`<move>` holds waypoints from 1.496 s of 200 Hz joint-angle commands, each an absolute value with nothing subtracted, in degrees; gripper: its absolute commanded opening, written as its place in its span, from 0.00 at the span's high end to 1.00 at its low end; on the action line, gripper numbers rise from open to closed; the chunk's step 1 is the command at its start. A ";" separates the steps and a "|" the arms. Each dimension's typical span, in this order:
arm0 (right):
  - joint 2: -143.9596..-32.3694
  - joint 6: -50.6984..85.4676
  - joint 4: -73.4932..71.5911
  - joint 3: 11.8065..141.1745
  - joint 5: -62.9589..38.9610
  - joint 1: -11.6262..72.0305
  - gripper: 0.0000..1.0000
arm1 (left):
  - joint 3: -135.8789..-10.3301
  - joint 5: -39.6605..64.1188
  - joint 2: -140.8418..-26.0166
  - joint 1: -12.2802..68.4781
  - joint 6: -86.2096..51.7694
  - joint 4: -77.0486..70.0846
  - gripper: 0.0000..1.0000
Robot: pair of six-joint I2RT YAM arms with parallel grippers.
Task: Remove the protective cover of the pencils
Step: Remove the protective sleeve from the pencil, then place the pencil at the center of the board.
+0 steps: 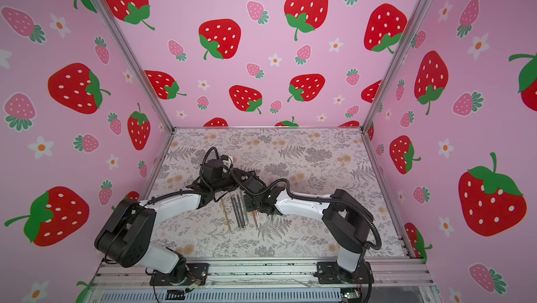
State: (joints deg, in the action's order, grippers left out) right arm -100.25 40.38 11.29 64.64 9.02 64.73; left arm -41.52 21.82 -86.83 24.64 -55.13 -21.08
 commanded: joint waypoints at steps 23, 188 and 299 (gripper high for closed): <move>-98.43 40.42 10.18 63.04 8.56 65.13 1.00 | -43.63 19.98 -85.76 24.79 -55.26 -19.37 1.00; -96.51 43.34 7.11 55.55 11.50 69.45 1.00 | -49.79 14.47 -92.52 20.91 -55.71 -14.21 1.00; -101.84 47.45 10.36 57.81 11.01 67.08 1.00 | -62.10 11.25 -104.14 21.87 -50.66 0.41 1.00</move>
